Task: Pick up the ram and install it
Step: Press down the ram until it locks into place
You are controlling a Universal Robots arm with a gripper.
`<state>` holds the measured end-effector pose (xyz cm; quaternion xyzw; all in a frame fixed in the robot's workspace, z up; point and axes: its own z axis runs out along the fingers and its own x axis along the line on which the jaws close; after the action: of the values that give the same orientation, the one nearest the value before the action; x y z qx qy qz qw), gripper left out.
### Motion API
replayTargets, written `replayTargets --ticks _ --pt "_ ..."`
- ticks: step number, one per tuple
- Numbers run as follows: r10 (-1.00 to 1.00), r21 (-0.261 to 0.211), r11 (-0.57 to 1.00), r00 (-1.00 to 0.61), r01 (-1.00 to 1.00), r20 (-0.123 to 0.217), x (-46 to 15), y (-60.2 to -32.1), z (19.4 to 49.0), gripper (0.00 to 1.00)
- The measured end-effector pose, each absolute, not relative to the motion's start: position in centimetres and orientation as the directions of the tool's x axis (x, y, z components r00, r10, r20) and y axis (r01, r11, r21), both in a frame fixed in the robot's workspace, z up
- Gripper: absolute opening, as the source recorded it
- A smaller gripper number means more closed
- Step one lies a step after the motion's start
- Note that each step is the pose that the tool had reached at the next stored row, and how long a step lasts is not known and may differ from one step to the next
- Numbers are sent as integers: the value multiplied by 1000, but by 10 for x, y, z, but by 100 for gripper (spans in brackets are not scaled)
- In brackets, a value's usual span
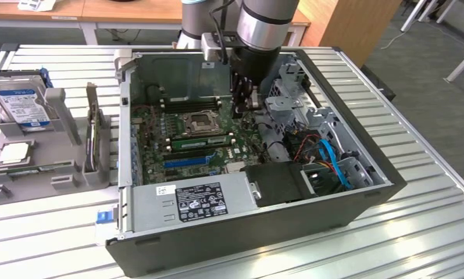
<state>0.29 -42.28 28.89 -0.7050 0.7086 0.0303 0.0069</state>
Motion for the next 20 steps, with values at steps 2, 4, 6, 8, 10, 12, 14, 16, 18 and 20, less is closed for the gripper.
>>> replayTargets --ticks 2,4,6,8,10,12,14,16,18,20 --pt "-999 33 4 -6 -999 -52 3 -423 288 10" --pt "-999 33 4 -6 -999 -52 3 -423 287 10" --pt "-999 33 4 -6 -999 -52 3 -423 285 10" --pt "-999 33 4 -6 -999 -52 3 -423 284 10" --pt "-999 33 4 -6 -999 -52 3 -423 283 10" --pt "-999 33 4 -6 -999 -52 3 -423 281 10" --pt "-999 33 4 -6 -999 -52 3 -423 280 10" --pt "-999 33 4 -6 -999 -52 3 -423 278 10" --pt "-999 33 4 -6 -999 -52 3 -423 277 10" --pt "-999 33 4 -6 -999 -52 3 -423 275 10"
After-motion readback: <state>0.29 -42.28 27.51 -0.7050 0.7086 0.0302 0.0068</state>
